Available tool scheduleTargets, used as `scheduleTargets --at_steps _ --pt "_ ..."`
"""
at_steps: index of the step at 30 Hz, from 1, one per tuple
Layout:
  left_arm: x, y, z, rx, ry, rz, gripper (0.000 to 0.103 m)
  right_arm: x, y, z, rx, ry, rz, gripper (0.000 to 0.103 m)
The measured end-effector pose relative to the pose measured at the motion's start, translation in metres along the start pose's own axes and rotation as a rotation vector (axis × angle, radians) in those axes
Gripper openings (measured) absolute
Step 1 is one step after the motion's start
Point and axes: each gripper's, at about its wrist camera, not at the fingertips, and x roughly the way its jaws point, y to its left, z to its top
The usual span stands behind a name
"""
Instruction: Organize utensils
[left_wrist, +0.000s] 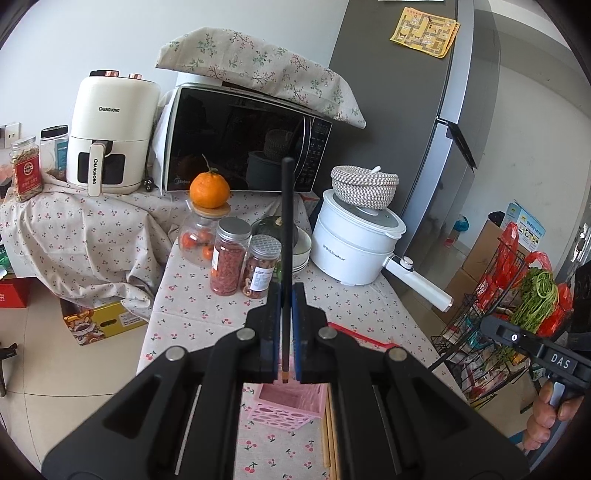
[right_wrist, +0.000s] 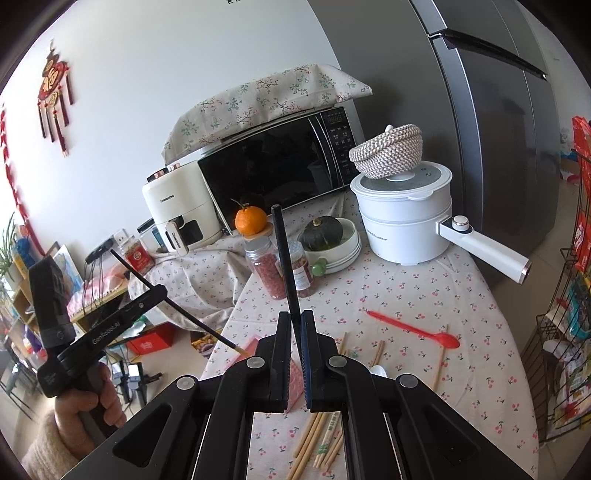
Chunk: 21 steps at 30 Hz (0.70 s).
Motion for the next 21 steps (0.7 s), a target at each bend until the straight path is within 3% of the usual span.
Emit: scheduleTargets --at_steps 15,18,21 --pt "0.076 0.014 -0.02 -0.046 0.225 -0.001 0.007 0.007 0.025 0.013 0.038 -0.056 0.112 0.003" --pt "0.077 0.016 -0.02 -0.066 0.236 0.006 0.007 0.017 0.023 0.013 0.03 -0.021 0.085 0.005" --pt "0.073 0.016 -0.018 -0.074 0.242 -0.01 0.007 0.043 0.008 0.009 0.056 0.075 0.031 0.009"
